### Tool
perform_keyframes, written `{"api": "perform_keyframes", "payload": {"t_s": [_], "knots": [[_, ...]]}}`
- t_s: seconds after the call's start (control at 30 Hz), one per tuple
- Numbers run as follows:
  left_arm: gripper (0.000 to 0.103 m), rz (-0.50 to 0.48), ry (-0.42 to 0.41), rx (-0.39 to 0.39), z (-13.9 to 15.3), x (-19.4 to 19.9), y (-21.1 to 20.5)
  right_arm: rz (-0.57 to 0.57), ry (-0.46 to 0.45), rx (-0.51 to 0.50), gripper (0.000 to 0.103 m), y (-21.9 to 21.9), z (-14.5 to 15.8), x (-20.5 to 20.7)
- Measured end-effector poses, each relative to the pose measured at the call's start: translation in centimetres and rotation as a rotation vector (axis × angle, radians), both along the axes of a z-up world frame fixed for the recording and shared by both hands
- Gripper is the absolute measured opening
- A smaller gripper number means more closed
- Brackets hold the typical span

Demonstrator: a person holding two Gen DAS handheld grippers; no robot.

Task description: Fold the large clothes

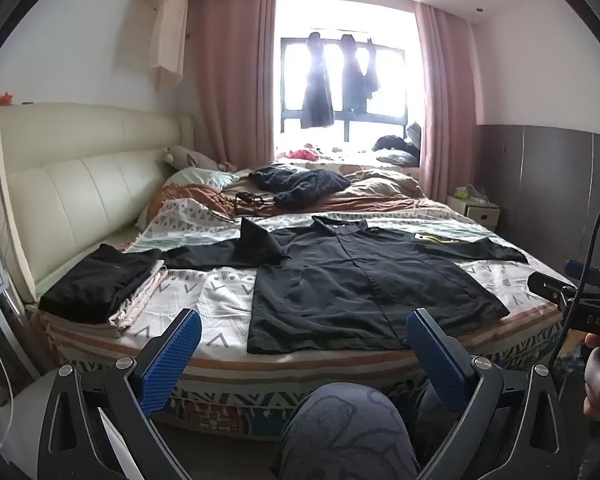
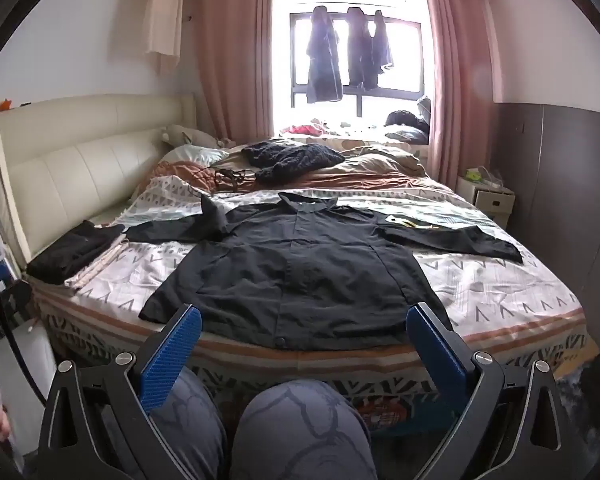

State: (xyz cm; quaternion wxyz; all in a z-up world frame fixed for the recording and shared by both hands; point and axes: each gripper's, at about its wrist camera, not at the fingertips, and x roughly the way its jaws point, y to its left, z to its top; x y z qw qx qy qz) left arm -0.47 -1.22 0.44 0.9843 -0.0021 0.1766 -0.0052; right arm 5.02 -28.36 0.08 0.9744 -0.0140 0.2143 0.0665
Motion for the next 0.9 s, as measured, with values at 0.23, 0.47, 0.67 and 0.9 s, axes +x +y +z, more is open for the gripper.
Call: {"api": "perform_keyframes", "payload": {"t_s": [0.23, 0.47, 0.67, 0.9], "knots": [[0.102, 0.000, -0.003, -0.002, 0.13, -0.16, -0.17, 0.000, -0.001, -0.005, 0.102, -0.16, 0.15, -0.14], [0.102, 0.001, -0.003, -0.002, 0.01, -0.27, -0.02, 0.000, -0.003, -0.009, 0.102, -0.23, 0.02, -0.31], [0.102, 0.000, -0.006, 0.001, 0.04, -0.42, -0.13, -0.001, -0.003, -0.009, 0.102, -0.17, 0.02, -0.29], [0.102, -0.002, -0.009, -0.005, 0.19, -0.68, -0.18, 0.000, -0.003, -0.004, 0.102, 0.35, 0.33, -0.43]]}}
